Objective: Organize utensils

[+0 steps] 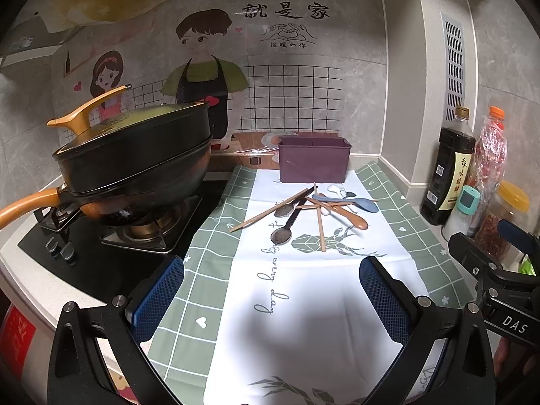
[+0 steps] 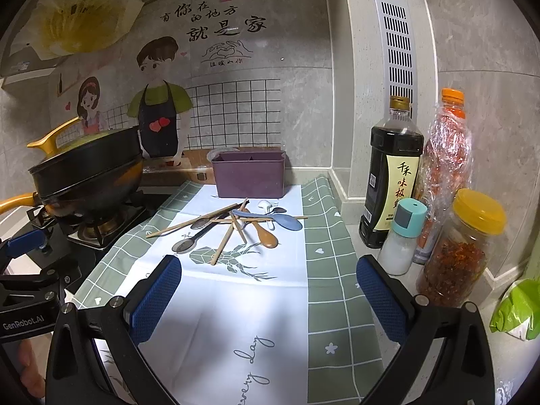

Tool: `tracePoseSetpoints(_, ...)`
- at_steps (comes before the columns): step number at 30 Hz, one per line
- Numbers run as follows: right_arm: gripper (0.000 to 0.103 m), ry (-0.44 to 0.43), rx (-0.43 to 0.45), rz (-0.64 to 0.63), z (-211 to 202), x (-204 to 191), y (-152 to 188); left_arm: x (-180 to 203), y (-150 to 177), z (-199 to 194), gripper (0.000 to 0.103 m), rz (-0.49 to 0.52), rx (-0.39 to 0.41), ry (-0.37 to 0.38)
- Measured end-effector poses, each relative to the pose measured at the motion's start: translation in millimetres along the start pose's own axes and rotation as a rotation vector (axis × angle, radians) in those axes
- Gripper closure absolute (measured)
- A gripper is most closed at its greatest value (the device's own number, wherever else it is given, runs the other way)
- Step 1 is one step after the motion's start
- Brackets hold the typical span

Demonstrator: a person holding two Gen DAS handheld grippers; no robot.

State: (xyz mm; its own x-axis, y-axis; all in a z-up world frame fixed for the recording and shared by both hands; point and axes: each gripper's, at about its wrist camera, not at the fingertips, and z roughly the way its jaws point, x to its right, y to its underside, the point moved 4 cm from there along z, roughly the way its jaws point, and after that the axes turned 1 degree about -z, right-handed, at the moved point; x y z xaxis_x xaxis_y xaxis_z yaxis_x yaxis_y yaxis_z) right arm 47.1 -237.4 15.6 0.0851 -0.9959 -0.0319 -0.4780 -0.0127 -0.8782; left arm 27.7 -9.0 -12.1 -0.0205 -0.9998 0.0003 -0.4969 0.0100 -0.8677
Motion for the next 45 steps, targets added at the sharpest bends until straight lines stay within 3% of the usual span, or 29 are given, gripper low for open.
tracePoseSetpoints(32, 0.000, -0.021, 0.006, -0.002, 0, 0, -2, 4, -8, -4, 0.000, 0.004, 0.016, 0.000)
tracePoseSetpoints(45, 0.000, -0.024, 0.005, -0.004, 8, 0, -7, 7, -14, 8, 0.000, 0.003, -0.013, 0.022)
